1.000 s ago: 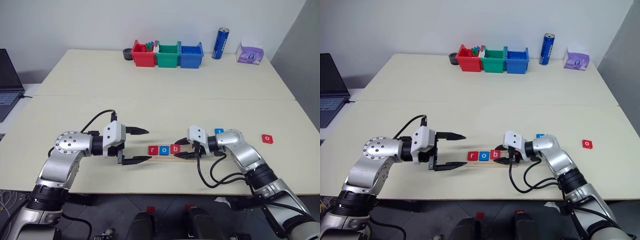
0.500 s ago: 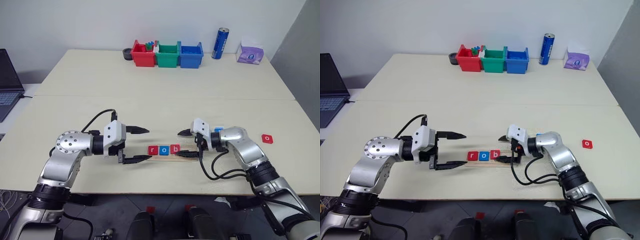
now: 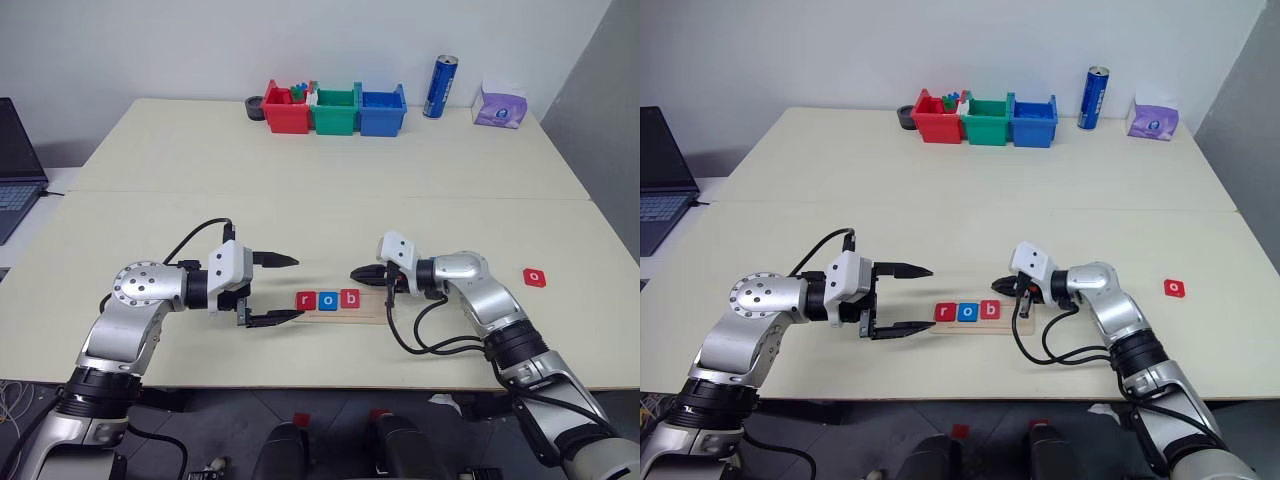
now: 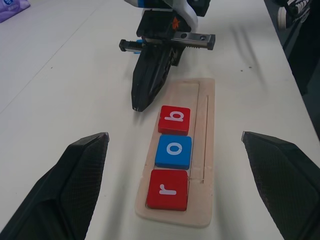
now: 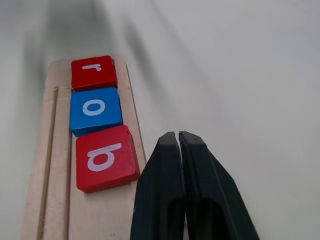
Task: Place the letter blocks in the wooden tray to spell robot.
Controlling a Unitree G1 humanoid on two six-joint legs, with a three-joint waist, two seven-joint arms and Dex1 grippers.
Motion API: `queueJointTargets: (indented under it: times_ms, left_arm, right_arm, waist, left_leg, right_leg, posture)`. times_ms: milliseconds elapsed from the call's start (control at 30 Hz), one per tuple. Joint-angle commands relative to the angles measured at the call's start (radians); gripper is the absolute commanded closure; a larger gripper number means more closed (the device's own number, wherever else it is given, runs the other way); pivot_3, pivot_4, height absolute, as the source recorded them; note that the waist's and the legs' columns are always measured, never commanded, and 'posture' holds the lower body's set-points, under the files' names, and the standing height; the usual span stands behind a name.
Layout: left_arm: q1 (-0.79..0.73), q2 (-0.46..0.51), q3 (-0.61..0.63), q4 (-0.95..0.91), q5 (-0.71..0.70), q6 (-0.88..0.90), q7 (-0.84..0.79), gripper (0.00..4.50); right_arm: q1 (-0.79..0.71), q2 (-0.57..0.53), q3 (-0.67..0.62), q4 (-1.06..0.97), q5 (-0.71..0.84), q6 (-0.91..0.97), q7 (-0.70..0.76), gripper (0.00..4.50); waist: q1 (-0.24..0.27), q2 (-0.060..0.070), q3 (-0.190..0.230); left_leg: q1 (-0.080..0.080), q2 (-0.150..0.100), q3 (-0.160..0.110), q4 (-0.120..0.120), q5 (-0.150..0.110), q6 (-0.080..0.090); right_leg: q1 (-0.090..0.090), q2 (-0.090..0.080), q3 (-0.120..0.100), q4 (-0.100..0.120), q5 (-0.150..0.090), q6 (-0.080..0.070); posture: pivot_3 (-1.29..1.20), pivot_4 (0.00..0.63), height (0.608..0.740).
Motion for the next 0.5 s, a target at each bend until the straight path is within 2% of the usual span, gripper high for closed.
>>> queueJointTargets:
  times_ms: [33, 500]
  left_arm:
    - [-0.014, 0.001, 0.011, -0.007, -0.001, -0.018, 0.008, 0.0]
    - [-0.018, -0.005, 0.008, -0.01, 0.004, -0.014, 0.009, 0.0]
  right_arm:
    - [-0.003, 0.003, 0.006, -0.018, -0.009, -0.031, 0.004, 4.45]
    - [0.034, -0.024, 0.032, -0.071, -0.022, -0.054, 0.056, 4.45]
  waist:
    - [0.0, 0.0, 0.0]
    - [0.0, 0.0, 0.0]
  left_leg:
    - [0.0, 0.0, 0.0, 0.0, 0.0, 0.0]
    - [0.0, 0.0, 0.0, 0.0, 0.0, 0.0]
  right_leg:
    - [0.0, 0.0, 0.0, 0.0, 0.0, 0.0]
    - [0.0, 0.0, 0.0, 0.0, 0.0, 0.0]
  posture:
    - [0.0, 0.15, 0.74]
    - [0.0, 0.15, 0.74]
